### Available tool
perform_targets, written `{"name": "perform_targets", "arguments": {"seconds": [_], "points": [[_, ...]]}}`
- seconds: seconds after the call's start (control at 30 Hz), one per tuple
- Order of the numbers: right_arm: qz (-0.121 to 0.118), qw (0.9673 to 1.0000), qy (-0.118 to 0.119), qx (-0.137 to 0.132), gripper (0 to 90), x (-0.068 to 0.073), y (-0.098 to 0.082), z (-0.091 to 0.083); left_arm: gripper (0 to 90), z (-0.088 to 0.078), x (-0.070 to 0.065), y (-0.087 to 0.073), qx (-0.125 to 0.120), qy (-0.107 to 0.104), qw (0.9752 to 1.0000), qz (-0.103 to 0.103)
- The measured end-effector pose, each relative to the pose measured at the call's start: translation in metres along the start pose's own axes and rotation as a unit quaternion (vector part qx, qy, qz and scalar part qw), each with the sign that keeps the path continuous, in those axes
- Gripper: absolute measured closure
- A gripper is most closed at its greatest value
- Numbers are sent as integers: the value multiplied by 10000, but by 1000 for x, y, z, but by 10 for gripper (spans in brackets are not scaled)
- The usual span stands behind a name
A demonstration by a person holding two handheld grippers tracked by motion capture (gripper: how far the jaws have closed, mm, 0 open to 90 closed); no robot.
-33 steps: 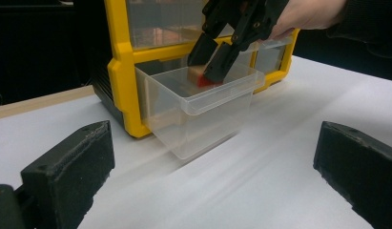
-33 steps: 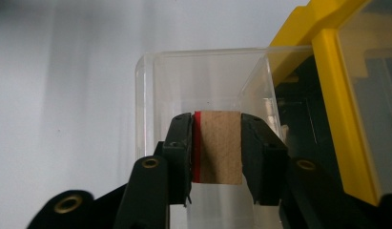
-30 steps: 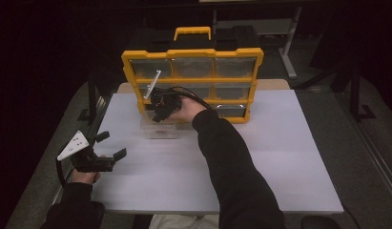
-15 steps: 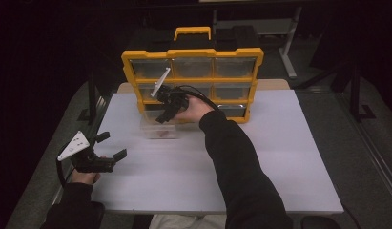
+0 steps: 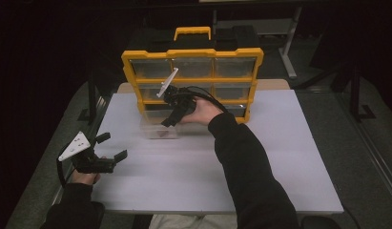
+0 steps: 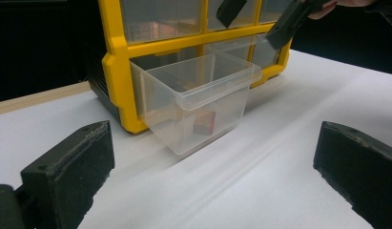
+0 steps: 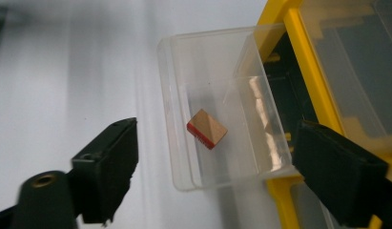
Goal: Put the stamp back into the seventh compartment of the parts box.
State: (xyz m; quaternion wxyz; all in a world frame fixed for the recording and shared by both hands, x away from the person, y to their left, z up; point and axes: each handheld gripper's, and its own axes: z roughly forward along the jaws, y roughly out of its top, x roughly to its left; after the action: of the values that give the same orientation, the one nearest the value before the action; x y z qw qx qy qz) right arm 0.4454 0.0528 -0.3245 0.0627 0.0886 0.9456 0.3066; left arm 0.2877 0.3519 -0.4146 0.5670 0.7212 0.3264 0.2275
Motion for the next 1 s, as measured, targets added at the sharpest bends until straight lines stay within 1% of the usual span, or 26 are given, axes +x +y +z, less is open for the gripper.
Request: {"name": "perform_targets", "arguments": {"seconds": [0.17, 0.33, 0.53, 0.63, 0.83, 1.0], "points": [[42, 10000, -5, -69, 111, 2, -8, -9, 0, 0, 0, 0, 3, 14, 10000, -1], [78, 9999, -112, -95, 60, 6, -17, -16, 0, 0, 0, 0, 18, 29, 10000, 6], [106, 9997, -146, -162, 3, 11, -25, -22, 0, 0, -1, 0, 17, 59, 10000, 15], [137, 9997, -128, -150, 0, 13, -28, -23, 0, 0, -1, 0, 6, 74, 10000, 12], [156, 9995, -136, -252, 0, 18, -36, -29, 0, 0, -1, 0, 25, 81, 10000, 7], [189, 9992, -202, -285, 0, 21, -43, -34, 0, 0, -1, 0, 24, 85, 10000, 7]]}}
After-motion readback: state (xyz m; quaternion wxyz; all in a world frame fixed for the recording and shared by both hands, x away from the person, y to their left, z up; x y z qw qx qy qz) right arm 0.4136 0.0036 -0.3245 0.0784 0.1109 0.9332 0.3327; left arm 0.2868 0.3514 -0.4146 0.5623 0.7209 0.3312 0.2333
